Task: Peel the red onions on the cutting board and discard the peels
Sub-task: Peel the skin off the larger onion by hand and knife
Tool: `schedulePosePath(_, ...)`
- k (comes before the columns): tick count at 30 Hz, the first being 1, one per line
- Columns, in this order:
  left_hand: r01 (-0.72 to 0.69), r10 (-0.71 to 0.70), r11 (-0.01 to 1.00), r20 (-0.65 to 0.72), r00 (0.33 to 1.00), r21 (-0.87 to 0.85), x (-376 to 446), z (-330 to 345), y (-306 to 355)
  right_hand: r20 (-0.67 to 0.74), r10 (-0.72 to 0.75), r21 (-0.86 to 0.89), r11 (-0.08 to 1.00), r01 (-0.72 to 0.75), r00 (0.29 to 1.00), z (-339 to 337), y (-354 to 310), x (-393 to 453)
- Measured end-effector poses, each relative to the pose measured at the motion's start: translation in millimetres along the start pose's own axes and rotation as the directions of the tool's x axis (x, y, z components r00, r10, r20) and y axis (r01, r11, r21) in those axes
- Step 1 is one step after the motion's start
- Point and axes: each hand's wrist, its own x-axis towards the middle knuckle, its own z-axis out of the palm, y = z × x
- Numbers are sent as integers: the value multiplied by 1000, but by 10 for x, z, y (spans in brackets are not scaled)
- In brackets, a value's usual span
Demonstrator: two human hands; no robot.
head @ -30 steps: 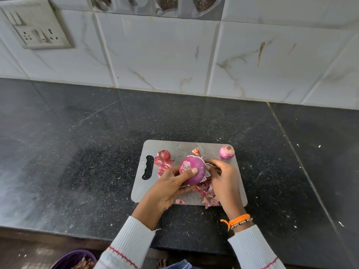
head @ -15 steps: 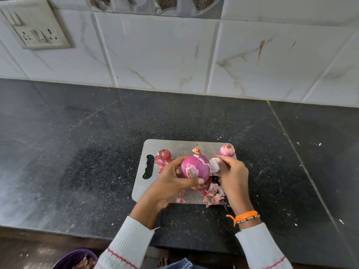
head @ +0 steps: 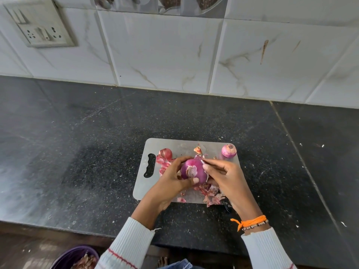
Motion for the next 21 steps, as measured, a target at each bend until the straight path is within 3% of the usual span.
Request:
schedulePosePath(6, -29, 34, 994, -46, 998, 107, 20, 68, -35, -113, -90, -212, 975, 64, 990, 67, -55, -33)
schedulePosePath(10, -81, 87, 982, -26, 996, 171, -3, 90, 13, -149, -98, -177, 982, 71, 984, 2, -37, -20)
schedulePosePath(15, -13, 13, 1000, 9, 1000, 8, -19, 74, 34, -189, 2, -66, 998, -14, 982, -38, 22, 21)
schedulePosePath(21, 92, -88, 982, 27, 996, -166, -26, 104, 54, -205, -42, -205, 979, -1, 978, 39, 78, 47)
